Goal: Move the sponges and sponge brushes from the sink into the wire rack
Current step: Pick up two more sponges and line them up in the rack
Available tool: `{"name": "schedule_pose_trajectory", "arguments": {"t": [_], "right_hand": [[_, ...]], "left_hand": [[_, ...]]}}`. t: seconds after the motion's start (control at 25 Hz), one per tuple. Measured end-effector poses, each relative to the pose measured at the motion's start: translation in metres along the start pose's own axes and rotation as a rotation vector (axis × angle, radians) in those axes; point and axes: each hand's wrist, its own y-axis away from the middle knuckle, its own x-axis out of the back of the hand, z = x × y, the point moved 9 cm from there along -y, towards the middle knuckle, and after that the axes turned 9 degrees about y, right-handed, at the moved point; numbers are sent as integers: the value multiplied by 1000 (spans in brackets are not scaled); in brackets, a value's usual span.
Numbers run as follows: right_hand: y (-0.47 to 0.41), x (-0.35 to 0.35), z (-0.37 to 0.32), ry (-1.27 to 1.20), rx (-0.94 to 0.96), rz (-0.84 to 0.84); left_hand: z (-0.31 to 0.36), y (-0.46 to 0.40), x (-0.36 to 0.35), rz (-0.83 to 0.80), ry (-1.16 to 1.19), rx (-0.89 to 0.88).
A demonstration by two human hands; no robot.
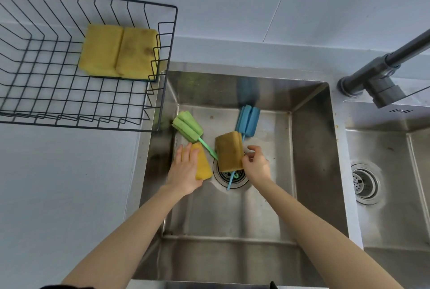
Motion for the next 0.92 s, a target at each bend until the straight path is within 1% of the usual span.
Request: {"name": "schedule_pose_trajectory", "arguments": {"t": [0.08, 0.16, 0.24, 0.28, 0.32, 0.4, 0.56, 0.64, 0.8, 0.92], "right_hand": [[-3, 6, -6, 83, 76, 82], [-4, 7, -28, 304, 278, 123], [1, -6, -48, 620, 497, 77], [3, -14, -54, 760, 570, 36], [3, -21, -57, 869, 621, 4], [1, -30, -58, 993, 656, -36], [-6, -36, -51, 1101, 630, -91], [-4, -35, -46, 1112, 615, -97], [5, -24, -43, 993, 599, -89], [15, -8, -46, 887, 589, -52]], "left_hand": [[-1, 0, 0, -2, -5, -4], [-1, -1, -1, -12, 4, -5], [-2, -2, -2, -22, 7, -5], [-2, -2, -2, -22, 6, -5], [-2, -2, -2, -21, 5, -7], [-3, -2, -1, -16, 6, -13], [-5, -1, -3, -15, 6, -13], [-4, 0, -2, -4, -16, -27], [0, 4, 5, 1, 59, -18], [5, 12, 12, 1, 98, -22]]}}
